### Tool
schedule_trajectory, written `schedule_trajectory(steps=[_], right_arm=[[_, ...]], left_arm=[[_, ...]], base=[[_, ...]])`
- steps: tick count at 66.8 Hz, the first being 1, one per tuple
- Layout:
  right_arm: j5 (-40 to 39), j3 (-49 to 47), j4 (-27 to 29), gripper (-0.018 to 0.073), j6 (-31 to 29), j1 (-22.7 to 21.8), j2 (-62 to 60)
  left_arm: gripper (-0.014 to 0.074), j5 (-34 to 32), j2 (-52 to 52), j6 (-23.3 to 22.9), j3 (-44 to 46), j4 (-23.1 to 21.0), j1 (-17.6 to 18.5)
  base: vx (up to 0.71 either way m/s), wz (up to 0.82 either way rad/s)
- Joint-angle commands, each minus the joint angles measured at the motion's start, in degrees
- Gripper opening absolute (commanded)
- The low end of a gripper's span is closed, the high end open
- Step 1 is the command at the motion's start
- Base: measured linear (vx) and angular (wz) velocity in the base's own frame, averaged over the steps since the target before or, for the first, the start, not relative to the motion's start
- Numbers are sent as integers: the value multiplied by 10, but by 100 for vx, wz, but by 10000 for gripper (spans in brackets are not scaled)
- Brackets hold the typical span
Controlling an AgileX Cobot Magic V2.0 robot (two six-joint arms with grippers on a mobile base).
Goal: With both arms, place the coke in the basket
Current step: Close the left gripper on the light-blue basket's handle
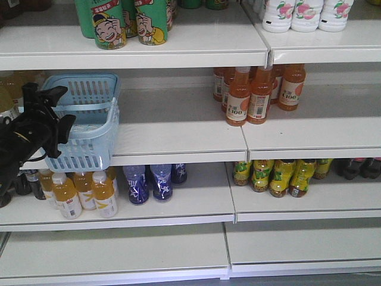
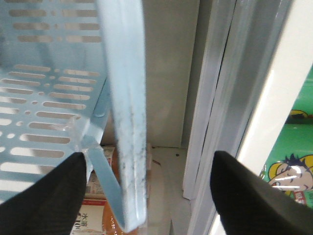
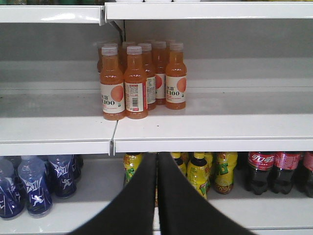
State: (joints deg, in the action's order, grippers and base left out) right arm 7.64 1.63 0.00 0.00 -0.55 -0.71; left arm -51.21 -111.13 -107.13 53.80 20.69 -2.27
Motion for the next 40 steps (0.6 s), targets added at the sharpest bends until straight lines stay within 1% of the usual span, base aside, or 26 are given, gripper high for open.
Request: schedule_trajectory(steps=[1,8,14,16,18,24,27,33,35,40], right_arm=[[-42,8,-4,-9,0,2,-8],[-42,8,-4,-9,0,2,-8],[-42,8,-4,-9,0,2,-8],[-42,8,-4,-9,0,2,-8],[-42,8,-4,-9,0,2,-8],[-42,8,-4,-9,0,2,-8],[-42,8,-4,-9,0,2,-8],[-42,8,-4,-9,0,2,-8],[-42,8,-4,-9,0,2,-8],[-42,8,-4,-9,0,2,-8]], left_arm=[[494,-68,8,-12,34,-7,-7],[411,-86,-9,-10,46,-9,-16],[276,-107,-17,-10,45,-20,-27],[213,-115,-18,-10,45,-20,-29],[150,-129,-19,-9,45,-19,-31],[-4,-179,-20,-1,45,-15,-37],[-9,-212,-20,3,45,-8,-38],[-9,-254,-20,1,45,15,-40],[-9,-262,-20,-5,45,32,-40],[-8,-267,-20,-37,45,77,-42]], base=[[0,0],[0,0],[0,0],[0,0],[0,0],[0,0],[0,0],[0,0],[0,0],[0,0]])
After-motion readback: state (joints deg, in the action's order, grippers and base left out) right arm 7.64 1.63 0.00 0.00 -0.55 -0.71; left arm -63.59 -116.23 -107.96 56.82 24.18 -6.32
